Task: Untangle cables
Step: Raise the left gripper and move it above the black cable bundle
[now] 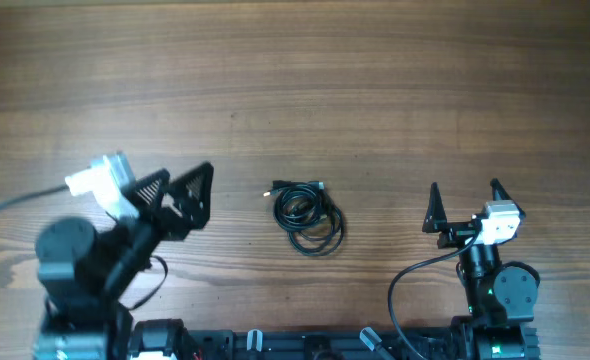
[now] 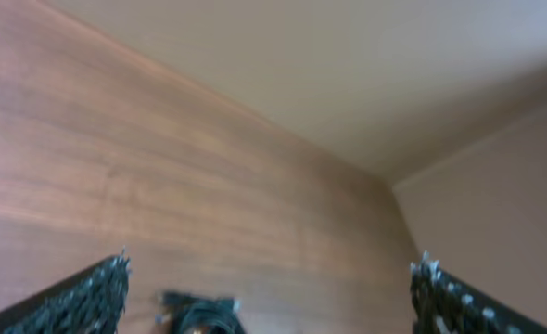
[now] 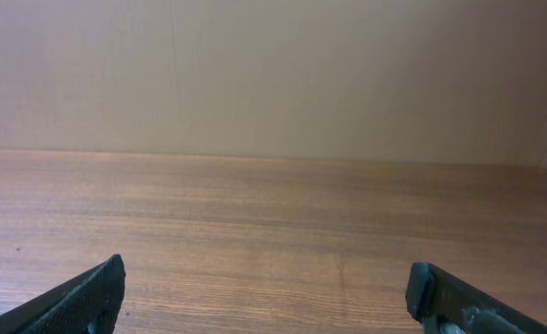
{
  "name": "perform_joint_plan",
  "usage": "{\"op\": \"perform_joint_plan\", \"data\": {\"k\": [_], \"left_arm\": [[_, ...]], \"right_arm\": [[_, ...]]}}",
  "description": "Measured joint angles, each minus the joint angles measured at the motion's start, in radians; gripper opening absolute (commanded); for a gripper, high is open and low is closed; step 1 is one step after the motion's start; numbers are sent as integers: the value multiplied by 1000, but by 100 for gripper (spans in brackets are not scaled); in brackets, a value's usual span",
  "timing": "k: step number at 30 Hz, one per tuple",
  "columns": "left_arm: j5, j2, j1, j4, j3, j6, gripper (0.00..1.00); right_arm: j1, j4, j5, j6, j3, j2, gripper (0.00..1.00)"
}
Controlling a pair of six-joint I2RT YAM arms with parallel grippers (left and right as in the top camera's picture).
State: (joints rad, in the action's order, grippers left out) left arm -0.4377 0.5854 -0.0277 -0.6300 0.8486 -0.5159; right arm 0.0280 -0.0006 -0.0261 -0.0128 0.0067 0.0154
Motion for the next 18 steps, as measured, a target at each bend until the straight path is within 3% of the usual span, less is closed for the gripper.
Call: {"op": "perform_joint_plan", "data": {"k": [4,7,12,18], "left_arm": [[6,190,0,-183,171,50,100],[-35,282,0,-195,185,61,100],[-238,357,0,-203,185,63,100],[-237,370,51,-244,194,69,100]], "right_arm": [[0,0,0,0,0,0,100],[0,0,0,0,0,0,100],[0,0,0,0,0,0,100],[0,0,0,0,0,0,100]]}}
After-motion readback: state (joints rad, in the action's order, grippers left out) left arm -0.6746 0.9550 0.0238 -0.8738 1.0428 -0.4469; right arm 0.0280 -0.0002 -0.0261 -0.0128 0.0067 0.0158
